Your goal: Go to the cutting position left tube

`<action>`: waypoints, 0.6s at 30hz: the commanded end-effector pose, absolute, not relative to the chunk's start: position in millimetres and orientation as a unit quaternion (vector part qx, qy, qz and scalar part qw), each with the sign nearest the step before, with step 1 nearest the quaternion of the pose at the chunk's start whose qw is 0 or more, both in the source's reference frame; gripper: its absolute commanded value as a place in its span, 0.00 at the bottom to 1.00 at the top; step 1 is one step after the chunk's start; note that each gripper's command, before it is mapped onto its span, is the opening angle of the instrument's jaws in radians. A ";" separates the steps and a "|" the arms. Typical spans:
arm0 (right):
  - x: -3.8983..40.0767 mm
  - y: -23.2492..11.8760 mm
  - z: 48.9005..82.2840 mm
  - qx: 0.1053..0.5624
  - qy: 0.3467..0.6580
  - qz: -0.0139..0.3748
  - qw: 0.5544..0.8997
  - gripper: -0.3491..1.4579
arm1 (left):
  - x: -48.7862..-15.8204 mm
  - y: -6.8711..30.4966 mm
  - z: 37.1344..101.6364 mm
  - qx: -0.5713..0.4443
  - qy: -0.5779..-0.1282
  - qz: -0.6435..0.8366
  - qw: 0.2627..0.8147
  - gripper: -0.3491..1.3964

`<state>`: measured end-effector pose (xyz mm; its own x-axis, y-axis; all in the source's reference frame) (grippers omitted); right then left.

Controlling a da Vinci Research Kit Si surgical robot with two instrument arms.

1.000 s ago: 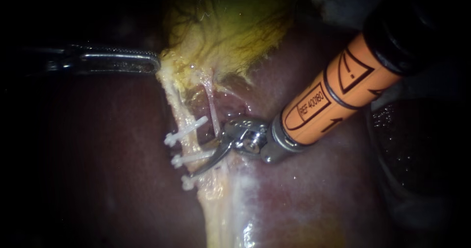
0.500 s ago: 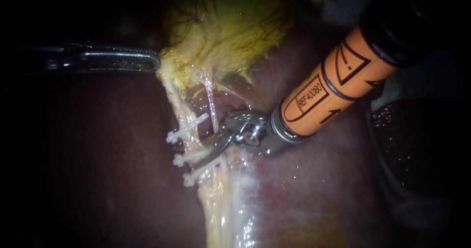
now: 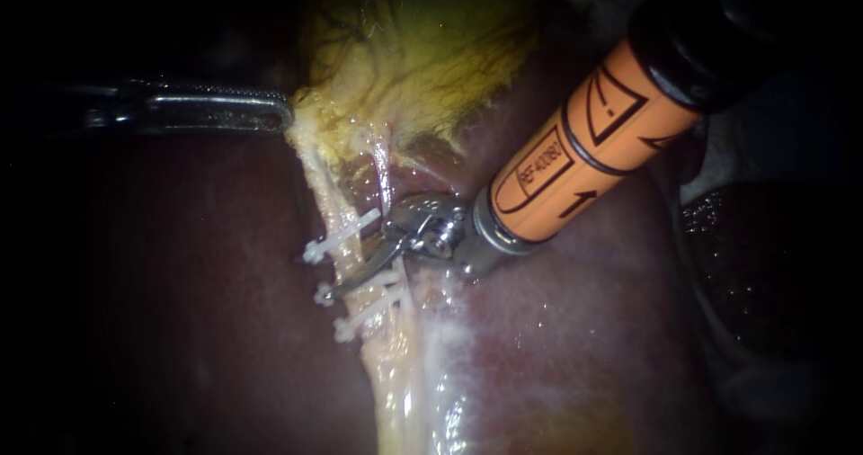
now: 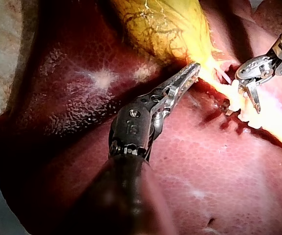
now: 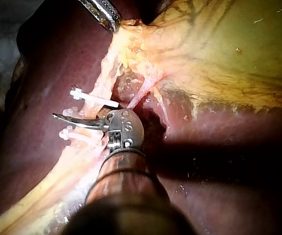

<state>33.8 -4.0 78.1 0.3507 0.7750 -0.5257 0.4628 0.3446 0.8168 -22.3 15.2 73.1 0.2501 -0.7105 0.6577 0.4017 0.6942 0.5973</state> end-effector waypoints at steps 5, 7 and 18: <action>34.7 -4.6 77.8 0.569 0.573 0.137 0.574 0.86 | -22.3 15.2 73.1 0.156 -0.496 -0.359 0.775 0.00; 35.1 -4.8 77.4 0.573 0.580 0.137 0.563 0.86 | -22.3 15.2 73.1 0.156 -0.496 -0.359 0.775 0.00; 35.6 -4.2 73.4 0.590 0.595 0.137 0.529 0.84 | -22.2 15.2 73.1 0.156 -0.496 -0.359 0.775 0.00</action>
<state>35.6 -4.0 73.0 0.2533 0.8474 -0.4666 0.5577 0.2663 0.7862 -22.3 15.2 73.1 0.2502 -0.7103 0.6579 0.4010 0.6945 0.5974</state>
